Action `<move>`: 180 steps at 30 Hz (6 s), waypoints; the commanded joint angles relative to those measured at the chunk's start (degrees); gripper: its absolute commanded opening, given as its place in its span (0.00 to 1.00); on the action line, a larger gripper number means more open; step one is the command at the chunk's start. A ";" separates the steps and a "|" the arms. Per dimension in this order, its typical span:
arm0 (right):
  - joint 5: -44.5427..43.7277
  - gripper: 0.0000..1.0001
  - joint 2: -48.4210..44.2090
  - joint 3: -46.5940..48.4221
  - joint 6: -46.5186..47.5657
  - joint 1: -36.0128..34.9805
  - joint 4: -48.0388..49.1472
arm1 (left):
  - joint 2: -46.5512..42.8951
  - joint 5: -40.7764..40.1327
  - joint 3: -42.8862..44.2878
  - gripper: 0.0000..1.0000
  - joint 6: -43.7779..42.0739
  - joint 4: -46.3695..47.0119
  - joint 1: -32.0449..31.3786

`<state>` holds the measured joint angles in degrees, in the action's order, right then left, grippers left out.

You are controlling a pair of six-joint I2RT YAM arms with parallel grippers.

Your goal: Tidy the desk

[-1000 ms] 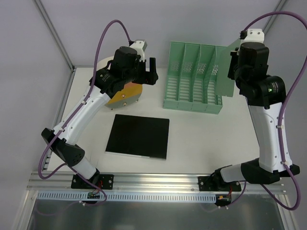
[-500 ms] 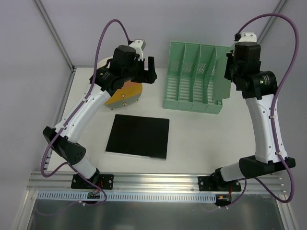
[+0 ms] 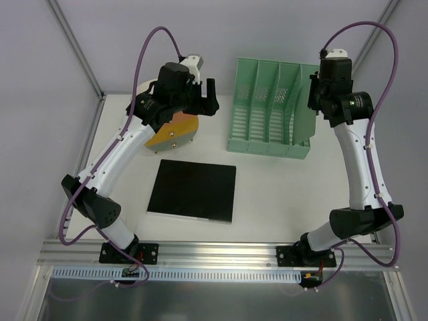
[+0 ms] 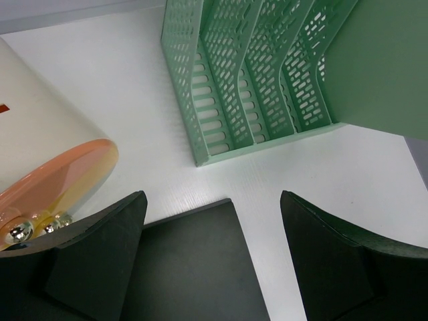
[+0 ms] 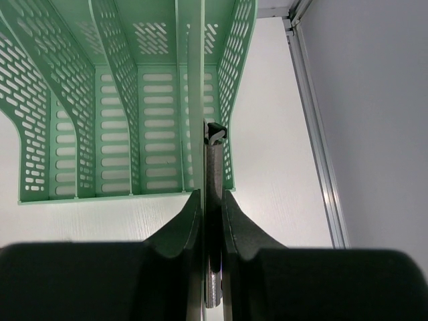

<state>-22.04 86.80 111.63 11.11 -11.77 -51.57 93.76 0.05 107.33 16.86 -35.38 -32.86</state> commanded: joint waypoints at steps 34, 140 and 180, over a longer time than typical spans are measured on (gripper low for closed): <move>9.21 0.01 11.90 7.99 -0.13 6.41 -0.81 | 2.05 2.32 1.57 0.82 -0.87 0.48 1.13; 18.00 0.56 -20.97 -96.43 -53.57 -45.01 76.18 | -36.01 -24.58 -74.02 0.85 30.34 5.66 1.74; 23.89 0.56 -10.25 -101.97 -59.98 -46.06 100.52 | -29.68 -14.56 -79.73 0.66 29.46 16.83 6.85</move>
<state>1.17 75.48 10.52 -47.79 -57.43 42.52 63.42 -16.43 28.36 45.98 -19.31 -26.52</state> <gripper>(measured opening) 0.557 0.663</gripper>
